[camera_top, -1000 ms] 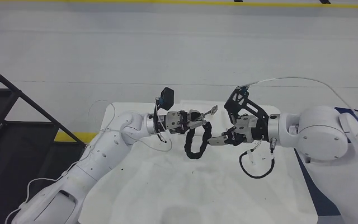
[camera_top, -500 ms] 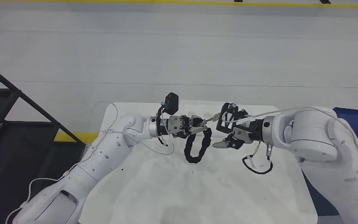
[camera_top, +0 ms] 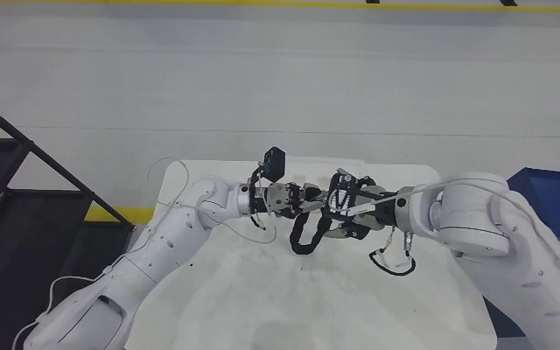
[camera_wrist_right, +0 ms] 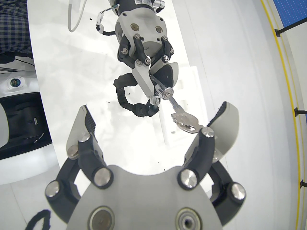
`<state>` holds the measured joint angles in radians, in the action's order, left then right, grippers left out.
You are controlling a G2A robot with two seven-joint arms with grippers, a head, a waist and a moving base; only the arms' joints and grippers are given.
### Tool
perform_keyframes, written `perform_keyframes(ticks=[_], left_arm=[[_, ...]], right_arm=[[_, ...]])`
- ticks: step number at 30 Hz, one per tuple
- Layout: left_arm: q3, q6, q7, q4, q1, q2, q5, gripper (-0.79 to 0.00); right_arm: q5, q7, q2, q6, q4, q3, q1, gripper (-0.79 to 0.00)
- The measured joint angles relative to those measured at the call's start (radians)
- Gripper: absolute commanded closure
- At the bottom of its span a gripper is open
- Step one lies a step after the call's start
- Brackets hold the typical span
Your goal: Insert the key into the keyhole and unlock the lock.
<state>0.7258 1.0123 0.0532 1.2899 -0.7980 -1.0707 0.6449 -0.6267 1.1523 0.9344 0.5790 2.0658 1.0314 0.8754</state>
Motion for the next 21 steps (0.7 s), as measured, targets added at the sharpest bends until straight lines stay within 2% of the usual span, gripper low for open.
perform_keyframes(ticks=[21], left_arm=[[-0.006,0.000,0.014,0.009,0.005,-0.012,0.049,0.000]], right_arm=[[0.029,0.007,0.013,0.018,-0.050,-0.098,-0.081,-0.785]])
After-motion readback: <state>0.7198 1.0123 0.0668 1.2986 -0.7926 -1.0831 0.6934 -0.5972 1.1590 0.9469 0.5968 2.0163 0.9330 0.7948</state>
